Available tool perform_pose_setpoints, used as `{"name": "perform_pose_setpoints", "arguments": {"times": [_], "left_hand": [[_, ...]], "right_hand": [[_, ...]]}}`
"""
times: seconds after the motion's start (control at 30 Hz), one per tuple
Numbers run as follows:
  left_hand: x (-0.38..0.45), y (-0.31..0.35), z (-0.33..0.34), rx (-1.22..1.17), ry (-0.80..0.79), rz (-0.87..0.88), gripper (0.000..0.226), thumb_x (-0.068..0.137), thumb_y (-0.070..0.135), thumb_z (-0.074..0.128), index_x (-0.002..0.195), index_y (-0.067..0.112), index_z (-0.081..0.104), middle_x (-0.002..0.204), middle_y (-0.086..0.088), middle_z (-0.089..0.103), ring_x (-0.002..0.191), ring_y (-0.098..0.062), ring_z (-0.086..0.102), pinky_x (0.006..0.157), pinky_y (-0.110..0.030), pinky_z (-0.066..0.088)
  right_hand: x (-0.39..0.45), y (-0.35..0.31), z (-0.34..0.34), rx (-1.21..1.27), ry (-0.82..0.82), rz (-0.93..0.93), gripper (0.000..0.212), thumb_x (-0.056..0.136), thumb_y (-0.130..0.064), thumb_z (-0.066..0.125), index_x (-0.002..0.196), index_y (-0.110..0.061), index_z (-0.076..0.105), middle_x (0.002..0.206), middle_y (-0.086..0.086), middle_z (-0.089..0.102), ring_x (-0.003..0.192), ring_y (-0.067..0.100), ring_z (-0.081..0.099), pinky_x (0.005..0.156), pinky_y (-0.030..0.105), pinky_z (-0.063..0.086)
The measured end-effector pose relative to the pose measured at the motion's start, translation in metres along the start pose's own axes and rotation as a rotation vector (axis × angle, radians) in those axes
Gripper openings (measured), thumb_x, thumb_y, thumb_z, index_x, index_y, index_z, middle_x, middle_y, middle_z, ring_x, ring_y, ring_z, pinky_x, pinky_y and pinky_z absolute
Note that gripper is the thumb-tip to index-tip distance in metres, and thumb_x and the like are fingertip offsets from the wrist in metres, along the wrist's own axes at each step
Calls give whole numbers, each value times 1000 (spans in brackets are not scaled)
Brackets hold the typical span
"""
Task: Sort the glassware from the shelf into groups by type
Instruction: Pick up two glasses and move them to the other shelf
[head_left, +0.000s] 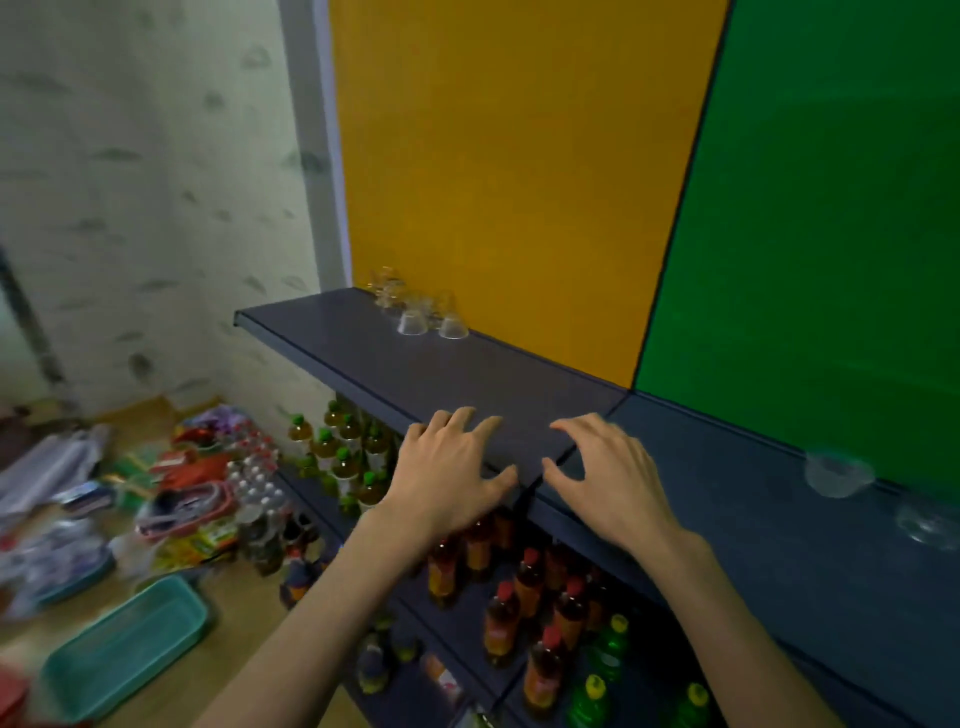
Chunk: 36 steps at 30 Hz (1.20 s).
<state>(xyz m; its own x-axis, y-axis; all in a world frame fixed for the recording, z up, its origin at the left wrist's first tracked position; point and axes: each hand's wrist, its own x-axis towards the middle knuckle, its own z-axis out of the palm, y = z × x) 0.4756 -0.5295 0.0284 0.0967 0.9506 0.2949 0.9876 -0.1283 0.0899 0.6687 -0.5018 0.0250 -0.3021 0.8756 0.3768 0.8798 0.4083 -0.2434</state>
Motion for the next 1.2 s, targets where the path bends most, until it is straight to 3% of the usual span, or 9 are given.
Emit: {"name": "perform_pose_setpoints", "arguments": {"times": [0.33, 0.63, 0.93, 1.2], "left_hand": [[3, -158, -4, 16, 7, -117, 71, 93, 68, 37, 155, 34, 31, 158, -1, 37, 141, -25, 37, 108, -42, 34], [67, -278, 19, 18, -10, -134, 70, 93, 67, 37, 155, 33, 31, 157, 0, 38, 139, -25, 40, 107, -42, 37], [186, -398, 23, 56, -66, -77, 71, 94, 66, 40, 155, 32, 30, 158, -1, 36, 141, -27, 37, 109, -45, 35], [279, -446, 49, 1, -67, 36, 70, 94, 66, 41, 155, 31, 32, 155, 0, 40, 137, -27, 41, 107, -47, 37]], "right_hand": [[94, -113, 74, 25, -39, -47, 50, 94, -51, 52, 139, -28, 49, 138, -6, 53, 125, 19, 50, 100, 39, 41], [207, -174, 153, 81, -10, -6, 49, 94, -48, 55, 139, -28, 49, 137, -3, 54, 123, 20, 52, 95, 38, 45], [337, -200, 213, 122, 29, 118, 52, 93, -47, 57, 140, -26, 49, 138, -2, 54, 125, 22, 52, 93, 38, 44], [390, -193, 237, 30, 33, 256, 53, 93, -47, 58, 140, -25, 48, 140, -1, 54, 125, 23, 53, 91, 38, 46]]}}
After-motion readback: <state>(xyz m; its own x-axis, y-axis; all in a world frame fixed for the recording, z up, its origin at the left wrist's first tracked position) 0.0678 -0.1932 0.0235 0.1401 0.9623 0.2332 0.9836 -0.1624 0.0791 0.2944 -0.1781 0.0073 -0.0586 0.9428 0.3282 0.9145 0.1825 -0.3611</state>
